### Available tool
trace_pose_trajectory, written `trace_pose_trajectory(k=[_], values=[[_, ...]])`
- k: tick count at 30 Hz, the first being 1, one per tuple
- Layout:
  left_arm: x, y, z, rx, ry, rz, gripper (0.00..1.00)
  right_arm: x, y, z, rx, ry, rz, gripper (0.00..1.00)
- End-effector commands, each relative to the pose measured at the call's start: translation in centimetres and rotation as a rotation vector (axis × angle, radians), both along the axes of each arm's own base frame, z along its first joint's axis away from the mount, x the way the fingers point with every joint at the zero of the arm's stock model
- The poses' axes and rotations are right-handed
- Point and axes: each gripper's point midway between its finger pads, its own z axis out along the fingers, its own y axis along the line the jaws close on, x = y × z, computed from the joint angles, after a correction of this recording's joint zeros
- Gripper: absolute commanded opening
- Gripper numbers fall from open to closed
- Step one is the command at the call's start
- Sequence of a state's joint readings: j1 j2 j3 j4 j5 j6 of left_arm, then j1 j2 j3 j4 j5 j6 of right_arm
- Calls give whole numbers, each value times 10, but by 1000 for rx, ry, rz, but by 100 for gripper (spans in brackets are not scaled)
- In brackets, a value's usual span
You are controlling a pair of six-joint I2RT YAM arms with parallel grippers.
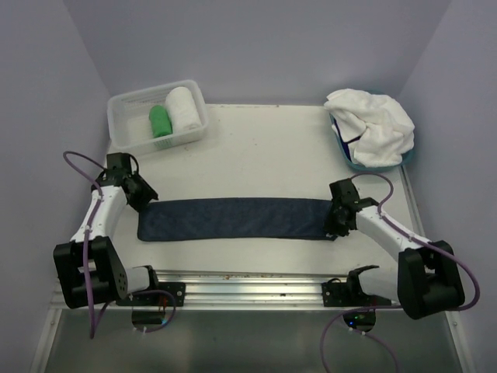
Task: Roll the towels
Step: Fold the towel
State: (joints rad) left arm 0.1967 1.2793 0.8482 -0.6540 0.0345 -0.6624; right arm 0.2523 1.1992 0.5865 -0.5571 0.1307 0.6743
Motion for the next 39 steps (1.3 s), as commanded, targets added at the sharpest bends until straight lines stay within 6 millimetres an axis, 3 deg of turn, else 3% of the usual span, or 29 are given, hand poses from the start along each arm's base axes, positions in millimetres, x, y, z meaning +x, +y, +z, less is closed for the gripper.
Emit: trace_pose_trajectory(k=[1, 4, 9, 11, 13, 16, 24, 35, 36, 39], values=[[-8, 0, -8, -2, 31, -16, 40, -14, 2, -17, 16, 92, -43, 29], [-6, 3, -3, 16, 24, -25, 41, -12, -2, -7, -11, 90, -36, 29], [-5, 8, 4, 46, 17, -31, 44, 18, -19, 39, -86, -68, -58, 34], [-6, 6, 2, 36, 27, -34, 44, 24, -31, 44, -110, -73, -65, 39], [-7, 4, 0, 28, 24, -38, 44, 30, -44, 41, -78, -53, -94, 42], [-9, 4, -5, 26, 43, -44, 44, 36, -50, 33, -65, -8, -62, 50], [-9, -2, -17, -9, 59, -59, 44, 43, -33, 13, 12, 38, 20, 59], [-12, -8, -27, -43, 75, -61, 43, 43, -31, -29, 28, 92, -20, 36], [-13, -8, -27, -46, 78, -61, 43, 41, -33, -31, 17, 105, -22, 32], [-14, -10, -29, -49, 78, -69, 43, 41, -39, -26, -10, 98, -51, 6]])
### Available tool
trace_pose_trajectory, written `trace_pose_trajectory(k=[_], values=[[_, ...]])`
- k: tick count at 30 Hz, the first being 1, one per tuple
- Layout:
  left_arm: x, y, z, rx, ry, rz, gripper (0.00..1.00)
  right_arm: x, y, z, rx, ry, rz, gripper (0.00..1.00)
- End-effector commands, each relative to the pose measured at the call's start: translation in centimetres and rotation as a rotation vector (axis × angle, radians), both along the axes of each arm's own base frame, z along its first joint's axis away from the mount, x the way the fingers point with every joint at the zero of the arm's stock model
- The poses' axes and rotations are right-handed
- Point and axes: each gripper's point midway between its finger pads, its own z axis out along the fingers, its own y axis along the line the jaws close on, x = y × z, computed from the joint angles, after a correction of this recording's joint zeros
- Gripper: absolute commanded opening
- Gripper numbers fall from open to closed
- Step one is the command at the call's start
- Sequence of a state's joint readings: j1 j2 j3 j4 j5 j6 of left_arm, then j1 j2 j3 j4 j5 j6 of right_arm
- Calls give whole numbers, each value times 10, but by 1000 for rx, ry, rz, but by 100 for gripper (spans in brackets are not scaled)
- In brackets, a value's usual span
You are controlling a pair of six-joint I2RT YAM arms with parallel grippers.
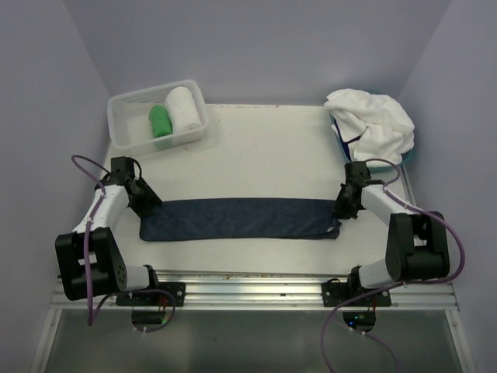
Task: Roll the towels
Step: Fold the towel
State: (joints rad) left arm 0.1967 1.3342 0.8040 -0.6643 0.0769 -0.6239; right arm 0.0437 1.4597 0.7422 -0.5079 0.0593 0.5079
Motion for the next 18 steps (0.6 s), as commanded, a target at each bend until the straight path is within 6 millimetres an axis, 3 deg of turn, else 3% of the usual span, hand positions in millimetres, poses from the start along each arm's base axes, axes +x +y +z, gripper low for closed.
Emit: trace_pose_trajectory(k=[1, 7, 12, 18], values=[[5, -2, -2, -14, -26, -21, 43, -1, -9, -7, -41, -5, -50, 0], [-1, -28, -16, -89, -18, -65, 43, 0, -44, 35, -125, -113, -163, 0], [-7, -89, -33, -149, 19, -176, 43, -7, -72, 70, -173, -183, -254, 0], [-5, -130, -43, -156, 39, -273, 43, 3, -82, 133, -190, -329, -290, 0]])
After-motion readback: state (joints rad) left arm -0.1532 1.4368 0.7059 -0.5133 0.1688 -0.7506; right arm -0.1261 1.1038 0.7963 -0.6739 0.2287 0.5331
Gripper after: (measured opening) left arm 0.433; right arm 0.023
